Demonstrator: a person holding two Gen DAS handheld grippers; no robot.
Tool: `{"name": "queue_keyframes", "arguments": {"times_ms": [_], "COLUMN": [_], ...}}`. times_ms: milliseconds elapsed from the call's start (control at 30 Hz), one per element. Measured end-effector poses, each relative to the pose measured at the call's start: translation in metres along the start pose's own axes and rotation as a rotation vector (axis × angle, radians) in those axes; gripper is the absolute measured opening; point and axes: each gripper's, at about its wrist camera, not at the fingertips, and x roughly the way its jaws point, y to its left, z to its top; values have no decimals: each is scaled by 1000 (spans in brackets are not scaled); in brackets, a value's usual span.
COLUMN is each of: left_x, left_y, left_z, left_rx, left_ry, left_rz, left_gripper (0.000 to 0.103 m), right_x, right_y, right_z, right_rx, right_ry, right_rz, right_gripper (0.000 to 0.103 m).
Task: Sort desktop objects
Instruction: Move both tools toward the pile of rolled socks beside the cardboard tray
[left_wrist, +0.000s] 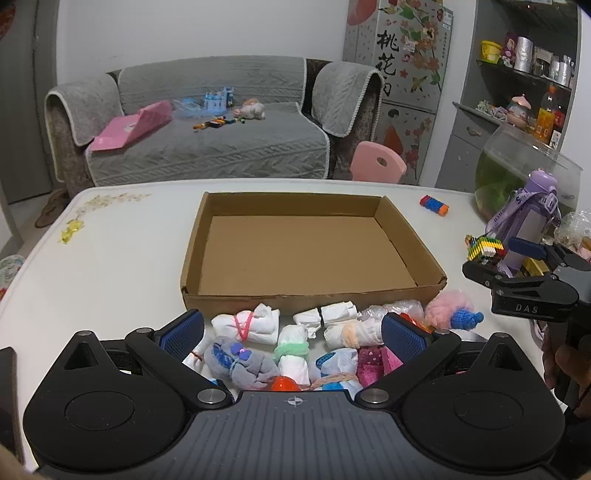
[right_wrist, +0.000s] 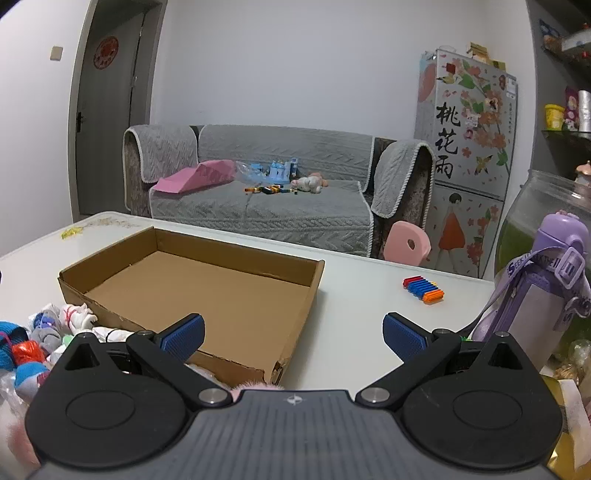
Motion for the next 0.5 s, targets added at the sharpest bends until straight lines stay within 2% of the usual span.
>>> {"name": "queue_keyframes", "arguments": {"times_ms": [200, 500], "left_x": [5, 2], "left_y": [-1, 23], "left_z": [-5, -18], "left_rx": [39, 6], "left_ry": [9, 33], "left_rz": [42, 93], "left_gripper": [103, 103], "right_x": [3, 2], "right_y": [4, -3], "right_z": [3, 0], "right_rx": [4, 27], "right_ry": [1, -5], "right_rz": [-8, 11], "right_gripper": [103, 103]}}
